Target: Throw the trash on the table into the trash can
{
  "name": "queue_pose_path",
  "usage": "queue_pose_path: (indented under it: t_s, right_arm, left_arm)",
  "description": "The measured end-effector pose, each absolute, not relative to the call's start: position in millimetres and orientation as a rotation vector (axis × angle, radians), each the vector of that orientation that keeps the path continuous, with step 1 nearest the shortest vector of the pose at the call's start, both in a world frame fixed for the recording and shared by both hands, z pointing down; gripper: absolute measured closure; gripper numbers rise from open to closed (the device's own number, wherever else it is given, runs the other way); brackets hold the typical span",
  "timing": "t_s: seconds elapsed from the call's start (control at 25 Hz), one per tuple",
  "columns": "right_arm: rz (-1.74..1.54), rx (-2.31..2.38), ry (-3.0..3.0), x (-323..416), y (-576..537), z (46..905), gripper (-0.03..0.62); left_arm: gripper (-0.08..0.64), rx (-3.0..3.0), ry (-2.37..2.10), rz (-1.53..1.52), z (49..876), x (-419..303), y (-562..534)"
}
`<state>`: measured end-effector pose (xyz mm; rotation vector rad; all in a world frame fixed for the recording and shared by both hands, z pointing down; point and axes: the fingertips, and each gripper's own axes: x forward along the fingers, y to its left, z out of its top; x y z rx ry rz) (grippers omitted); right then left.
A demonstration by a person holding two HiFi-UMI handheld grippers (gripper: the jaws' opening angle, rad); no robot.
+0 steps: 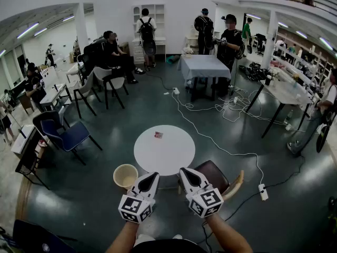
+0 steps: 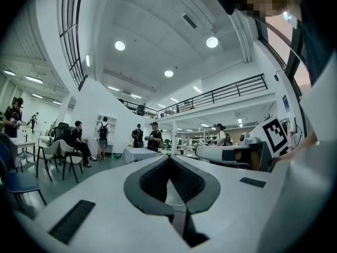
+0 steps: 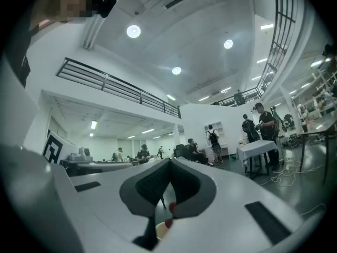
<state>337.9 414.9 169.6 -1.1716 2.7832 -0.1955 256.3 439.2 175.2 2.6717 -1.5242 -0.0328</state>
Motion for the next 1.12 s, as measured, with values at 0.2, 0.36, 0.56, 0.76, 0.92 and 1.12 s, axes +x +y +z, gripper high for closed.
queue_pose_path:
  t_s: [0.2, 0.36, 0.56, 0.76, 0.92, 1.12]
  right_arm:
    - [-0.191, -1.179, 2.781, 358.1, 411.6, 168.6, 0.575]
    - [-0.186, -1.174, 2.789, 360.3, 407.4, 170.6, 0.575]
    - [-0.196, -1.159, 2.791, 360.3, 405.2, 172.0, 0.575]
    - [-0.201, -1.138, 2.800, 356.1, 397.0, 174.4, 0.575]
    - [-0.229, -1.123, 2.801, 348.5, 387.9, 173.9, 0.575]
    - [-0.259, -1.112, 2.803, 335.6, 373.2, 181.4, 0.575]
  left_arm:
    - [0.554, 2.675, -1.535, -0.027, 173.7, 274.9, 436.7]
    - [0.554, 2.672, -1.546, -0.014, 175.9, 277.6, 434.3]
    - [0.554, 2.658, -1.566, -0.002, 177.0, 275.5, 434.8]
    - [0.554, 2.654, -1.577, 0.006, 179.7, 274.5, 426.7]
    - [0.554, 2.646, -1.584, 0.004, 177.8, 268.0, 416.9]
    - [0.554, 2.630, -1.594, -0.009, 180.0, 254.9, 404.6]
